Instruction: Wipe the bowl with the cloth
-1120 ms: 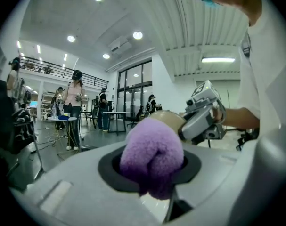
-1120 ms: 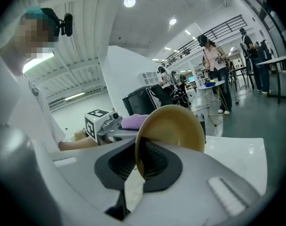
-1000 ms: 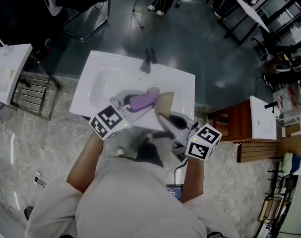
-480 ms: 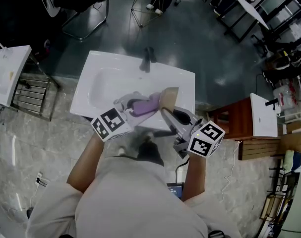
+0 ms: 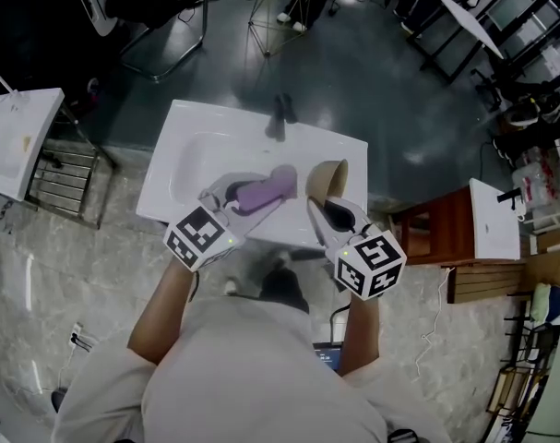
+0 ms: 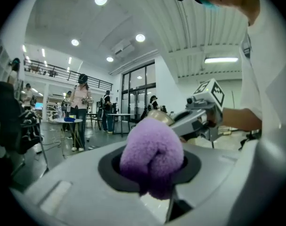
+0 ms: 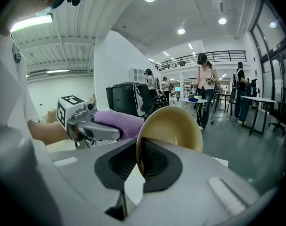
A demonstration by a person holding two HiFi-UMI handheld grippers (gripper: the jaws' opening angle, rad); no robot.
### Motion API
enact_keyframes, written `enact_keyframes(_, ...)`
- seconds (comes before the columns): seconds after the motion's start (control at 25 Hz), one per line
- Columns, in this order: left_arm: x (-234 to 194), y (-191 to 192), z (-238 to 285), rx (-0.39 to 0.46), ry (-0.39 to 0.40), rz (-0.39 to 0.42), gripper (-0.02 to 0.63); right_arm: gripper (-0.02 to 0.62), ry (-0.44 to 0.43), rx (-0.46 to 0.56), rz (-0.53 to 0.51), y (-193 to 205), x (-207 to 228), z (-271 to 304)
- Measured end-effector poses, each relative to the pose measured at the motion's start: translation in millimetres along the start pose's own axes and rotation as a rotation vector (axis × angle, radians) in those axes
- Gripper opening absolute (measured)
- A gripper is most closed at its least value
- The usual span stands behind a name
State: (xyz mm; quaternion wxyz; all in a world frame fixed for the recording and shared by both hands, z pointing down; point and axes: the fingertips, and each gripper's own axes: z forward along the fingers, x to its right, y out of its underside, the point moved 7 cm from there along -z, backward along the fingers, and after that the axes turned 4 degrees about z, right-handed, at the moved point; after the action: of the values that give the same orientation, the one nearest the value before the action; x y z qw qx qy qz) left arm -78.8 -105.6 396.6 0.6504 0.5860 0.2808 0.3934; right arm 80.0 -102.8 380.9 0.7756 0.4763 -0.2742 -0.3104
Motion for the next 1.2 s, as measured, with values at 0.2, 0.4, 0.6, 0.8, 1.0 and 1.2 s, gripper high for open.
enact_keyframes(0.2, -16, -4, -20, -0.060, -0.123, 0.050, 0.121, 0.014, 0.026, -0.014, -0.039, -4, -1, 6)
enact_keyframes(0.4, -28, -7, -41, -0.124, -0.277, 0.084, 0.123, 0.014, 0.072, -0.003, -0.057, -10, 2, 3)
enact_keyframes(0.6, -31, -13, -58, -0.112, -0.345, 0.076, 0.123, 0.014, 0.106, 0.034, -0.050, -17, 8, -6)
enact_keyframes(0.8, -28, -19, -68, -0.100, -0.403, 0.078, 0.123, 0.014, 0.128, 0.079, -0.047, -25, 10, -15)
enact_keyframes(1.0, -29, -27, -73, -0.076, -0.445, 0.072, 0.123, 0.014, 0.167, 0.135, -0.041, -32, 13, -24)
enact_keyframes(1.2, -28, -32, -68, -0.060, -0.453, 0.074, 0.123, 0.012, 0.171, 0.137, -0.055, -31, 13, -27)
